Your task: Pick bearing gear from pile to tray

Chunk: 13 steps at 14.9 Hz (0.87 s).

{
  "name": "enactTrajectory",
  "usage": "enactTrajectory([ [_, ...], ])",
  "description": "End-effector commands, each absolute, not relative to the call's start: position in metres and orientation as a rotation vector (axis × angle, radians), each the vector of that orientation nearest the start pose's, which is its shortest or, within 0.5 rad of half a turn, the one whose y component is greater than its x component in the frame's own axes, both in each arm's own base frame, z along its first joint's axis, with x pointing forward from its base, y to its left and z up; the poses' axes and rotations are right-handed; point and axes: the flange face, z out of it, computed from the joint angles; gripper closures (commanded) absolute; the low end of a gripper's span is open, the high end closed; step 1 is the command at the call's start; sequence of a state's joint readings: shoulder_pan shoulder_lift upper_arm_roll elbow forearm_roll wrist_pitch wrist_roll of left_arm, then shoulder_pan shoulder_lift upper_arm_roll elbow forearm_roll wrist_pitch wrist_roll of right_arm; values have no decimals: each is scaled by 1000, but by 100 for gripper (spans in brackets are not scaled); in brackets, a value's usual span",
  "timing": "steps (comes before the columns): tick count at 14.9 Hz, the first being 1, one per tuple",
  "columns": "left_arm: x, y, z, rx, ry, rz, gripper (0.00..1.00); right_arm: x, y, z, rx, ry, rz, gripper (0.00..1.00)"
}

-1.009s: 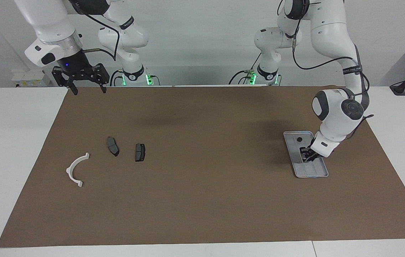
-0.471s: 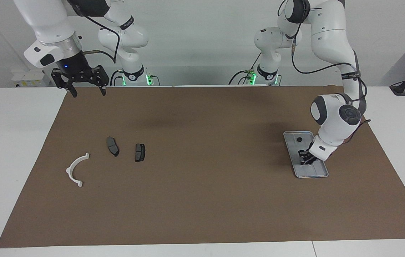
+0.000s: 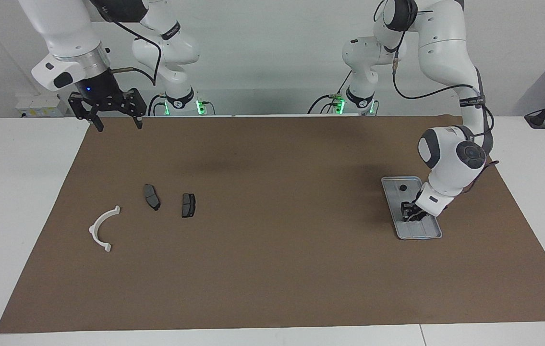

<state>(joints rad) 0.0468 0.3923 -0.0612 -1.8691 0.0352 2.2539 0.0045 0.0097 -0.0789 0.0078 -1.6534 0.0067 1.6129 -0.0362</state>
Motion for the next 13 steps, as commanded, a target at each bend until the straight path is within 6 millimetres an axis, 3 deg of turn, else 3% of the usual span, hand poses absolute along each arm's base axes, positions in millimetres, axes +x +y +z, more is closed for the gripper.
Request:
enactTrajectory([
  [1, 617, 0, 366, -3138, 53, 49, 0, 532, 11, 629, -3134, -89, -63, 0],
  [5, 580, -2, 481, -3134, 36, 144, 0, 532, 12, 628, -3131, -91, -55, 0],
  [8, 564, -5, 542, -3133, 35, 221, 0, 531, 9, 630, -3131, -81, -55, 0],
  [10, 548, 3, 559, -3150, 4, 288, 0, 532, 8, 630, -3131, -79, -63, 0],
  [11, 536, 8, 579, -3171, -15, 253, 0, 531, 9, 630, -3131, -81, -60, 0],
  [13, 531, -2, 585, -3197, -3, 237, 0, 531, 9, 630, -3131, -81, -60, 0],
])
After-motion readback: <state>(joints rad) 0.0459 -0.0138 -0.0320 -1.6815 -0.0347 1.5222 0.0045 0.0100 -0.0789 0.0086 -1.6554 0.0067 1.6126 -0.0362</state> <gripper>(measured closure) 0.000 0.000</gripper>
